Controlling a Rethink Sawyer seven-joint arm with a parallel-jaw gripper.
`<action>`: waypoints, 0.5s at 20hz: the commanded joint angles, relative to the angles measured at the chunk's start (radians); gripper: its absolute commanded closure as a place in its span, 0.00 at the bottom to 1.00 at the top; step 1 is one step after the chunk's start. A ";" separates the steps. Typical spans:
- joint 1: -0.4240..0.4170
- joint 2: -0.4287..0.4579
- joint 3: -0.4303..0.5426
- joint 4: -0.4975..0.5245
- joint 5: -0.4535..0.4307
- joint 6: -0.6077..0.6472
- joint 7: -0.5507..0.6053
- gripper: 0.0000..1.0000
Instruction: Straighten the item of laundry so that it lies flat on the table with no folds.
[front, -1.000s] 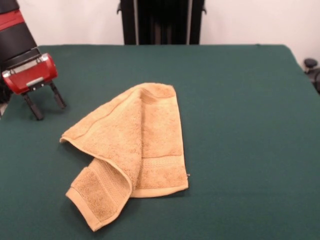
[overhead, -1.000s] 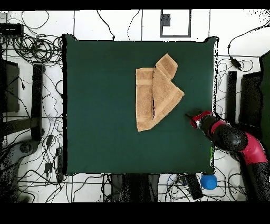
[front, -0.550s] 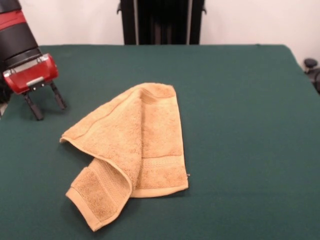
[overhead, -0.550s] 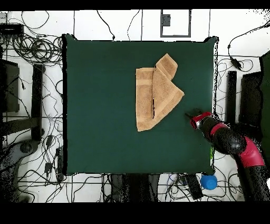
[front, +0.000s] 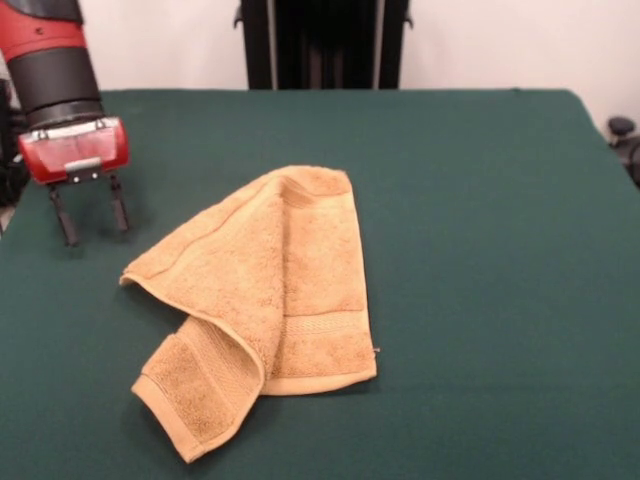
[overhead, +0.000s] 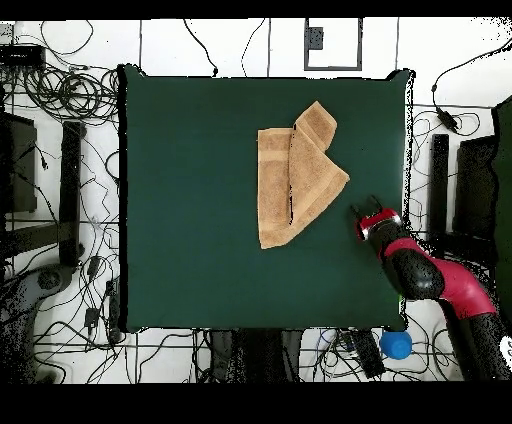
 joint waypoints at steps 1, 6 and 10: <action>0.218 -0.146 -0.217 0.117 -0.024 -0.240 0.341 0.00; 0.238 -0.178 -0.260 0.144 0.049 -0.271 0.290 0.00; 0.218 -0.166 -0.245 0.150 0.078 -0.253 0.235 0.00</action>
